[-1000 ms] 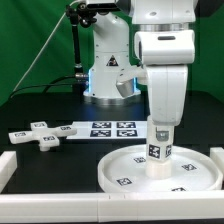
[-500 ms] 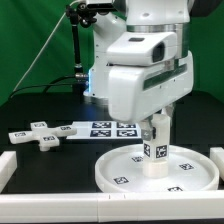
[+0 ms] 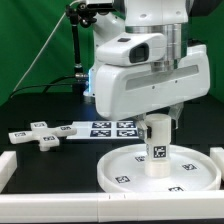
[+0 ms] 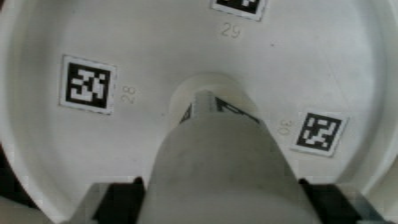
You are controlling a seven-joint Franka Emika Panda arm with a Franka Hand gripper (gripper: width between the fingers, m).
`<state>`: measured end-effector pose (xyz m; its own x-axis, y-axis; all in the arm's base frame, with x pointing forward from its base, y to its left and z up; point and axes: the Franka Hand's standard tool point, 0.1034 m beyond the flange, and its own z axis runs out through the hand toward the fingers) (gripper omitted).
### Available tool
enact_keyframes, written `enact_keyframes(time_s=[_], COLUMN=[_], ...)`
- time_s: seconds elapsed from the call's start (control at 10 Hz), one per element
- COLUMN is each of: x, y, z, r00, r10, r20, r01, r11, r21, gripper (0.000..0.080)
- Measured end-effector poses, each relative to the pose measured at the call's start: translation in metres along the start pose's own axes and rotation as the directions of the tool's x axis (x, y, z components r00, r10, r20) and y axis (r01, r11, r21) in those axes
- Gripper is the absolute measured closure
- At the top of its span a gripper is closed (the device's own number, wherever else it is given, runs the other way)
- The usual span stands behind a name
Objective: Assemble round table
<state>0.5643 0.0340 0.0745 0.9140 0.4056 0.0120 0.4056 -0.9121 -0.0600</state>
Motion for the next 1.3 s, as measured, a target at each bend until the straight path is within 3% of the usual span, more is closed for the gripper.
enact_keyframes(time_s=[0.3, 0.9, 1.1, 1.2, 1.3], x=[-0.0001, -0.0004, -0.0018, -0.0021, -0.0024], y=[-0.0024, -0.0017, -0.0012, -0.0024, -0.0034], z=[0.0009, 0.0012, 0.0019, 0.0023, 0.0028], r00=[0.928, 0.734, 0.540, 0.480, 0.365], r10=[0.374, 0.679, 0.841, 0.877, 0.930], r20=[-0.005, 0.003, 0.025, 0.033, 0.047], r01=[-0.373, -0.679, -0.841, -0.877, -0.930], r11=[0.928, 0.734, 0.538, 0.478, 0.363], r21=[0.009, 0.026, 0.050, 0.053, 0.057], gripper=[0.0390, 0.0390, 0.0390, 0.0390, 0.0390])
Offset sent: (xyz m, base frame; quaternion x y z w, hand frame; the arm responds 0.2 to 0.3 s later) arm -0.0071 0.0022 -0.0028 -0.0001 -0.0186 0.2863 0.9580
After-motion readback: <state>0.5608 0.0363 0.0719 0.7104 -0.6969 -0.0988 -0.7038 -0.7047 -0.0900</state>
